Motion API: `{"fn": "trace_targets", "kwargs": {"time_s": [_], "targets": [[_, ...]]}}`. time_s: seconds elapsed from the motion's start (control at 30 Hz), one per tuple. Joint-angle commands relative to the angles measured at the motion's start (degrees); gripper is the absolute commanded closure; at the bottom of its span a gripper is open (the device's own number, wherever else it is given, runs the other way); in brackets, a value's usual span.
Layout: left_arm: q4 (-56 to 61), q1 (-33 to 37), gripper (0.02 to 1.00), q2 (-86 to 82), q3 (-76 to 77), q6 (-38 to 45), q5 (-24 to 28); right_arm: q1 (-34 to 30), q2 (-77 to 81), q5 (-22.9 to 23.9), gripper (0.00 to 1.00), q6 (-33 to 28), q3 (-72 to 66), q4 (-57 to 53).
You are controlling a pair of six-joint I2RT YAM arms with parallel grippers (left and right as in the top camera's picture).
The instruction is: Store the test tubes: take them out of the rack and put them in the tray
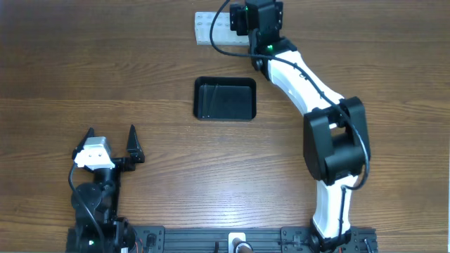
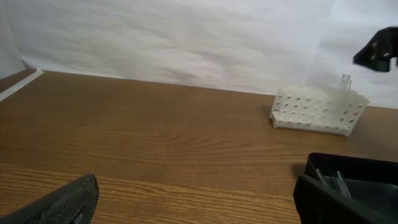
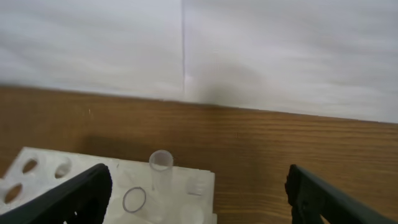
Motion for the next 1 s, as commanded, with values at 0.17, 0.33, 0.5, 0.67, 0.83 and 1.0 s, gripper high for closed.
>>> {"fn": "trace_targets", "kwargs": {"time_s": [0.17, 0.33, 0.5, 0.67, 0.83, 1.0], "targets": [[-0.24, 0.28, 0.020, -0.20, -0.24, 0.63, 0.79, 1.68, 7.91, -1.18, 0.121, -2.51, 11.54, -3.23], [-0.24, 0.28, 0.020, -0.17, -0.24, 0.63, 0.79, 3.41, 11.06, 3.21, 0.156, 0.09, 15.63, -4.92], [-0.24, 0.31, 0.020, -0.20, -0.24, 0.63, 0.79, 4.13, 11.45, 4.81, 0.169, 5.86, 15.72, -5.79], [-0.24, 0.31, 0.020, -0.20, -0.24, 0.63, 0.79, 4.00, 11.45, 5.60, 0.213, 11.19, 15.72, -8.66], [-0.24, 0.31, 0.020, -0.20, -0.24, 0.63, 0.79, 3.80, 11.45, 7.19, 0.224, 11.39, 15.72, -9.79], [-0.24, 0.31, 0.020, -0.20, -0.24, 0.63, 0.79, 3.65, 11.45, 7.63, 0.266, 12.33, 15.72, -12.39]]}}
